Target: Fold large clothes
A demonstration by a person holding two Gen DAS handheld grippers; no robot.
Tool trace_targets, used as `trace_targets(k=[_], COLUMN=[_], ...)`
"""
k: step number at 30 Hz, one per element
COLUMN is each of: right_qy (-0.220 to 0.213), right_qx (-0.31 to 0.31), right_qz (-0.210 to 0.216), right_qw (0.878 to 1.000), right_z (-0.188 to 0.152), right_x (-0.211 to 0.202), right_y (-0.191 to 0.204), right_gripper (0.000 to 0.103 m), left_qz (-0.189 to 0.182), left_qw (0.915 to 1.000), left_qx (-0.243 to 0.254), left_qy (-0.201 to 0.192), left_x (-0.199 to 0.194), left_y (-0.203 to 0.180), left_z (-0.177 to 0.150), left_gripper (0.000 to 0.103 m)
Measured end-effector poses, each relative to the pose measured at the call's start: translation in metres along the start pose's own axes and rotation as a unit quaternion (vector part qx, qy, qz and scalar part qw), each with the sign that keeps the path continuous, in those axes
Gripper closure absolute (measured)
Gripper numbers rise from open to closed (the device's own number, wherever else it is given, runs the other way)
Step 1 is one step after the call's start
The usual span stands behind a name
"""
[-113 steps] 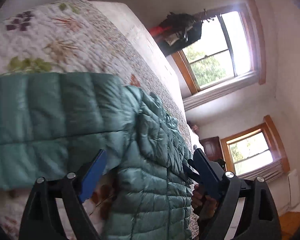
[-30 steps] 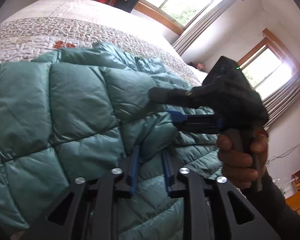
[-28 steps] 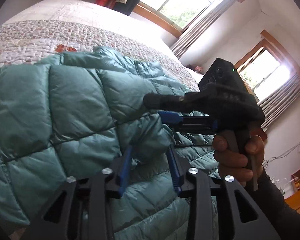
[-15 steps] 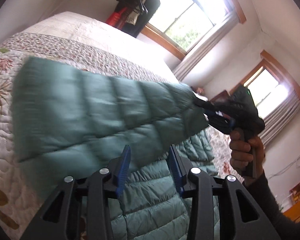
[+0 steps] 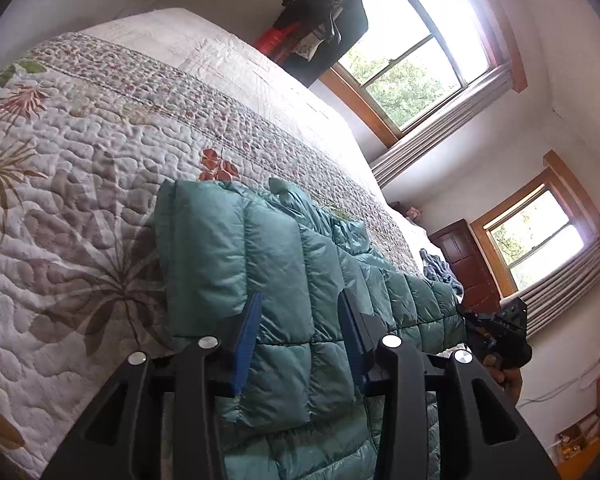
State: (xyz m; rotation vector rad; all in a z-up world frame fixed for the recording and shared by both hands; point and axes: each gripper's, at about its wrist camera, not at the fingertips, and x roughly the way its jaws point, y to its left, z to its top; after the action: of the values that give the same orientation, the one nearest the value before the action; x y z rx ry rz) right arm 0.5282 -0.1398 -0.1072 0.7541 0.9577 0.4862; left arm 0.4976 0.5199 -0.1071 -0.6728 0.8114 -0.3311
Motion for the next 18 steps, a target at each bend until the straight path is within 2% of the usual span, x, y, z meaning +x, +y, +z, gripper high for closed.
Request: trace_targets(k=[6,10,15,16,18], right_qy=[0.003,0.012,0.016,0.008,-0.021], right_qx=[0.025,0.027,0.013,0.007,-0.013], right_qz=[-0.012,-0.031,-0.045,-0.046,-0.043], right_qw=[1.000,0.999,0.999,0.999,0.999], right_z=[-0.017,-0.020,-0.022,-0.022,-0.018], right_x=[0.011,0.018,0.017,0.012,-0.002], right_y=[-0.039,-0.051,-0.047,-0.042,-0.026], right_gripper=[0.095,0.095,0.094,0.091,0.091], left_qz=[0.003,0.012,0.003,-0.004,-0.011], left_qw=[0.9999,0.9996,0.9994,0.9994,0.9995], left_qx=[0.002,0.003,-0.007,-0.009,0.001], left_qy=[0.012,0.026,0.034,0.035,0.028], left_x=[0.018,0.029,0.032,0.031,0.025], left_y=[0.003,0.008,0.012,0.011,0.006], left_z=[0.003,0.003,0.008,0.010,0.015], left_gripper=[0.064,0.064,0.064,0.065,0.065])
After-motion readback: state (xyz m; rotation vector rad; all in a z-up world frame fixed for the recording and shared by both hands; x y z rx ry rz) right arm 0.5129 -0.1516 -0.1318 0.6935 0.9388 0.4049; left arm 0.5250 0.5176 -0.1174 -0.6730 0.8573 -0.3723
